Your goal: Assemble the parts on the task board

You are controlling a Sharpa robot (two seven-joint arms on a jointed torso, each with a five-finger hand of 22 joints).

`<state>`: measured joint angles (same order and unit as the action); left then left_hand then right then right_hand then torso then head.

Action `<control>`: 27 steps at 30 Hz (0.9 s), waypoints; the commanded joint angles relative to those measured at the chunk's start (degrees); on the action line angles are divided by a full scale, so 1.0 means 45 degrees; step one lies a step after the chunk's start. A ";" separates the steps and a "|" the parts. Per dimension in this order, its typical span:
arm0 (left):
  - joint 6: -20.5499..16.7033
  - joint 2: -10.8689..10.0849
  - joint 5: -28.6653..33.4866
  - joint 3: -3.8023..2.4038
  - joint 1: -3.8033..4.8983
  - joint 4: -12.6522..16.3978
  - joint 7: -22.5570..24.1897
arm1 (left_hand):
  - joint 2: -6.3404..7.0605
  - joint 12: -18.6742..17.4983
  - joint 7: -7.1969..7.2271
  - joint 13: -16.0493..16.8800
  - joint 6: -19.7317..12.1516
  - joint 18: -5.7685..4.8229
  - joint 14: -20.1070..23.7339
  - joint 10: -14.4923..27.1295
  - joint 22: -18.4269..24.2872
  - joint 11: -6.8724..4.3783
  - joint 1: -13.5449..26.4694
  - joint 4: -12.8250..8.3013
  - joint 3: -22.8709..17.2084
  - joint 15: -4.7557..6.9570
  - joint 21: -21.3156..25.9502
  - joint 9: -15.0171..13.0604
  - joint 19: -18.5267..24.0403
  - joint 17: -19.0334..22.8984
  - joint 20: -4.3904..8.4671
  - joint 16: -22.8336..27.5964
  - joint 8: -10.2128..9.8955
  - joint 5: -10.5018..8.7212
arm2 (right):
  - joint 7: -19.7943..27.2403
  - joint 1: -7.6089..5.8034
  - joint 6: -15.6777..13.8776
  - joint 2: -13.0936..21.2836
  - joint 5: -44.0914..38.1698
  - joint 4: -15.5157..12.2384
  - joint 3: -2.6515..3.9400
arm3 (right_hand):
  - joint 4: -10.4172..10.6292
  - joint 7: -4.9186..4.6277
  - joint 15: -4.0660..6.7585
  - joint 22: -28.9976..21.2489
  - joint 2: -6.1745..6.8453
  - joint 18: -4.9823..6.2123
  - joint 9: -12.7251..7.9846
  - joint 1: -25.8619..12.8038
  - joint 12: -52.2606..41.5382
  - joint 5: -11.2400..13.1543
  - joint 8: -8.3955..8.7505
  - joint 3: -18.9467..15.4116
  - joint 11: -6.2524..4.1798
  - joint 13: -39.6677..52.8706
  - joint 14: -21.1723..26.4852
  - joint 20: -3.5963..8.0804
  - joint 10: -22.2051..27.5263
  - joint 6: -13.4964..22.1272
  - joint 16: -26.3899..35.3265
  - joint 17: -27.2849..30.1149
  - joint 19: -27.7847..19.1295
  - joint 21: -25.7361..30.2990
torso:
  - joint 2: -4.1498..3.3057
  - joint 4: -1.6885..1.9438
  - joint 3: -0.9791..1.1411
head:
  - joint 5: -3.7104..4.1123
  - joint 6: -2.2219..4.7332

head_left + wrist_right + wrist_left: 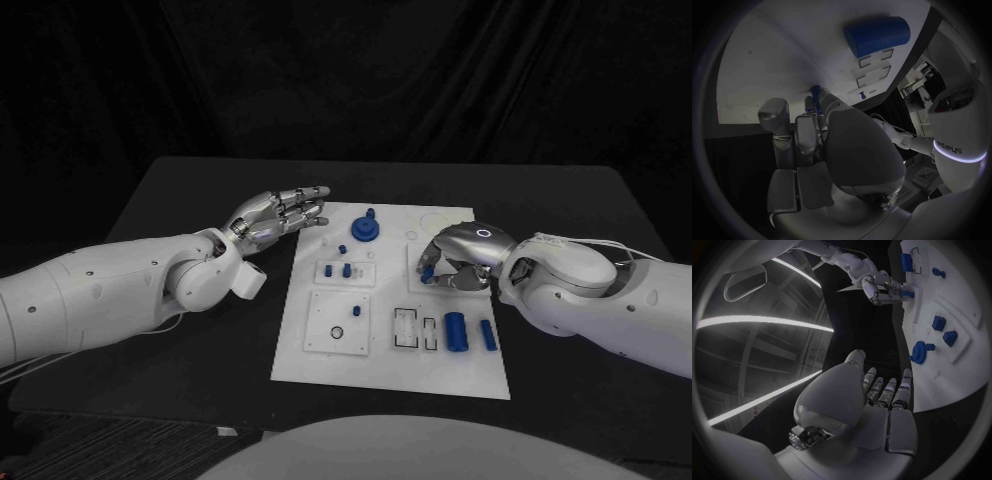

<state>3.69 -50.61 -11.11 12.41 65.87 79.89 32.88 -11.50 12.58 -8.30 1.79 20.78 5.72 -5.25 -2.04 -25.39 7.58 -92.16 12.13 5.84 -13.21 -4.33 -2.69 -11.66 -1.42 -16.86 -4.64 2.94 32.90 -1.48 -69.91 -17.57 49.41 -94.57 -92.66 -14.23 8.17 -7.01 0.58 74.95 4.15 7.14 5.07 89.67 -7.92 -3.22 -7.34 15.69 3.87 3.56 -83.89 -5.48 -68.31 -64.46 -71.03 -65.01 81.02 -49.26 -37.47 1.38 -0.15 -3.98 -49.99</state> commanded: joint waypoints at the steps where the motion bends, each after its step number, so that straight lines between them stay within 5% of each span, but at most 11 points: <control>1: 0.0165 0.0018 0.0073 -0.0011 -0.0024 -0.0001 0.0045 | -0.0006 0.0081 -0.0049 0.0016 0.0130 -0.0228 -0.0062 -0.0013 0.0012 -0.0018 -0.0118 -0.0021 -0.0147 -0.0047 -0.0046 -0.0018 -0.0122 -0.0019 0.0011 -0.0089 0.0087 0.0062 | 0.0037 -0.0003 -0.0452 0.0128 0.0045 -0.0183 0.0012 | -0.0081 0.0026 0.0104 0.1446 -0.0099 -0.0140 0.0092 0.0127 0.0072 0.0010 -0.0059 0.0047 -0.0074 0.0033 -0.0155 0.0121 -0.0178 -0.0141 0.0052 0.0007 0.0015 -0.0093 | 0.0003 -0.0003 0.0000 | -0.0038 -0.0003; 16: 0.0105 0.0009 0.0074 -0.0011 -0.0043 -0.0036 -0.0043 | -0.0023 0.0106 -0.0074 0.0020 0.0210 -0.0237 -0.0088 -0.0024 0.0005 0.0001 -0.0148 -0.0052 -0.0213 -0.0056 -0.0054 -0.0028 -0.0148 -0.0026 0.0011 -0.0118 0.0107 0.0067 | -0.0139 -0.1074 -0.0967 0.0657 0.1171 -0.1162 0.0012 | -0.0096 0.0036 0.0118 0.1449 -0.0093 -0.0146 0.0122 0.0111 0.0132 0.0008 -0.0061 0.0061 -0.0082 0.0026 -0.0165 0.0144 -0.0243 -0.0204 0.0055 0.0002 0.0020 -0.0110 | 0.0007 0.0003 -0.0002 | -0.0015 0.0172; 23: 0.0067 0.0012 0.0074 -0.0011 -0.0045 -0.0052 -0.0025 | -0.0024 0.0111 -0.0075 0.0020 0.0206 -0.0243 -0.0068 -0.0028 0.0059 0.0012 -0.0140 -0.0048 -0.0230 -0.0046 -0.0045 -0.0027 -0.0129 -0.0020 0.0012 -0.0104 0.0107 0.0038 | -0.0151 -0.1469 -0.0422 0.0766 0.1698 -0.2165 0.0013 | -0.0082 0.0044 0.0118 0.1451 -0.0075 -0.0151 0.0136 0.0067 0.0214 -0.0014 -0.0040 0.0059 -0.0074 0.0011 -0.0172 0.0152 -0.0223 -0.0212 0.0063 0.0004 0.0025 -0.0118 | 0.0002 0.0000 0.0000 | -0.0146 0.0173; 27: 0.0059 0.0009 0.0074 -0.0011 -0.0048 -0.0066 -0.0001 | -0.0020 0.0110 -0.0075 0.0020 0.0204 -0.0251 -0.0043 -0.0031 0.0105 0.0026 -0.0124 -0.0037 -0.0243 -0.0019 -0.0034 -0.0026 -0.0108 -0.0015 0.0015 -0.0089 0.0107 0.0002 | -0.0010 -0.1507 0.0179 0.0386 0.1875 -0.2587 0.0012 | -0.0128 0.0027 0.0112 0.1464 -0.0037 -0.0164 0.0140 0.0091 0.0369 -0.0153 0.0041 0.0118 -0.0056 0.0001 -0.0213 0.0161 -0.0180 -0.0157 0.0008 -0.0071 0.0051 -0.0178 | 0.0003 0.0000 -0.0001 | -0.0363 0.0062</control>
<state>3.73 -50.64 -11.10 12.41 65.74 79.55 32.12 -11.50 12.82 -8.61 1.79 21.51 5.71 -5.46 -2.04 -24.98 7.58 -92.16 12.01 5.10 -13.41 -4.33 -2.75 -12.05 -1.46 -16.89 -4.86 3.16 32.90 -1.50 -76.60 -19.39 51.57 -88.02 -103.64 -14.20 7.86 -6.79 0.78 74.93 4.13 7.14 5.60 90.40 -6.52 -3.66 -7.35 15.99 3.58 3.59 -84.09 -5.21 -69.10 -65.12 -71.03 -65.28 81.30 -49.96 -37.45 1.38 -0.15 -5.15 -49.44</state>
